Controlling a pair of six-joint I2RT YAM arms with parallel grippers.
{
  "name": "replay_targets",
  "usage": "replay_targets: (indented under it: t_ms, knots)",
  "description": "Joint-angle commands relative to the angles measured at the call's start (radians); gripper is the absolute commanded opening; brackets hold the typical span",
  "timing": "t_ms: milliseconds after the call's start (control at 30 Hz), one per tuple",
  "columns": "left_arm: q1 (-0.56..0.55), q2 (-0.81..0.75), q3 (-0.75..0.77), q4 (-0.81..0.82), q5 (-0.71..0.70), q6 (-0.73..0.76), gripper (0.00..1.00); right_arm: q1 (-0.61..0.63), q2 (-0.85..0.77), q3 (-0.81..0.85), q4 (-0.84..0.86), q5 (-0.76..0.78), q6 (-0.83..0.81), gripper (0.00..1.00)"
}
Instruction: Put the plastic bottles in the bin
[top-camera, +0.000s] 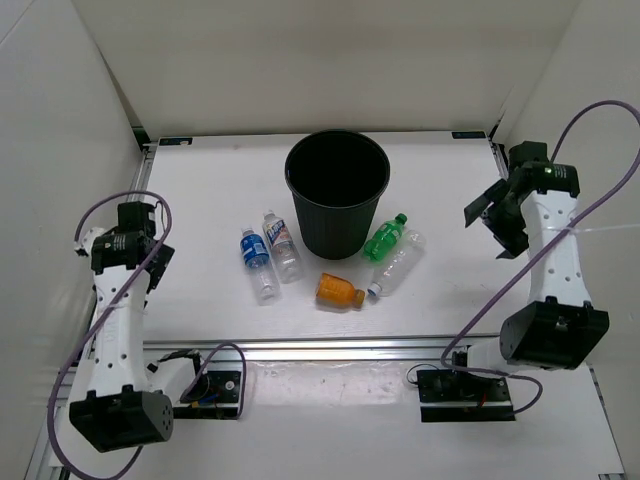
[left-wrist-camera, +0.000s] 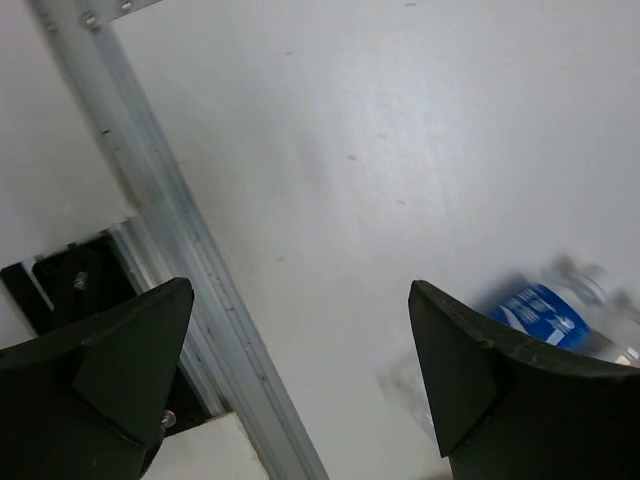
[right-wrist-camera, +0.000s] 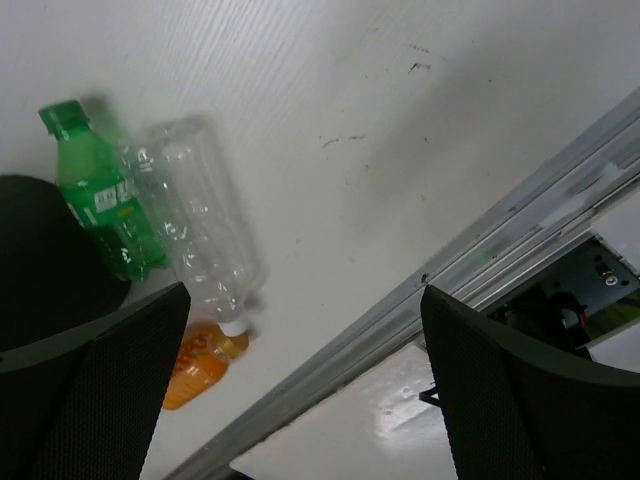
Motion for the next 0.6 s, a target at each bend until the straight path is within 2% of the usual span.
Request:
replay_targets:
  t_ms: [0,33,67,233,267,333,433,467,567]
  knots:
    - [-0.046,-0.065,0.134,-0.072,0.05,0.088,1.0,0.021,-0.094,-0.086,0.043,0.001,-0.038,1.0]
    - [-0.067,-0.065,0.16,-0.072,0.061,0.102,1.0,0.009,-0.113,-0.123,0.085,-0.124,-0.068,1.0]
    - [-0.08,-0.079,0.202,-0.072,0.061,0.111,1.0,-0.005,-0.113,-0.15,0.102,-0.166,-0.082,1.0]
    - [-0.141,-0.138,0.197,-0.006,0.127,0.214,1.0,0.004,-0.003,-0.266,0.099,-0.29,-0.102,1.0]
    - [-0.152,-0.139,0.185,0.014,0.147,0.228,1.0,0.005,0.011,-0.28,0.099,-0.309,-0.102,1.0]
    - [-0.169,-0.165,0.184,0.04,0.157,0.263,1.0,0.064,0.022,-0.28,0.099,-0.253,-0.113,1.0]
    - [-0.193,-0.188,0.172,0.106,0.209,0.315,1.0,0.135,0.013,-0.271,0.209,-0.252,-0.122,1.0]
    - [-0.193,-0.188,0.157,0.12,0.243,0.315,1.0,0.146,0.013,-0.271,0.243,-0.315,-0.122,1.0]
    - [-0.213,-0.16,0.138,0.131,0.266,0.338,1.0,0.175,0.068,-0.282,0.335,-0.366,-0.102,1.0]
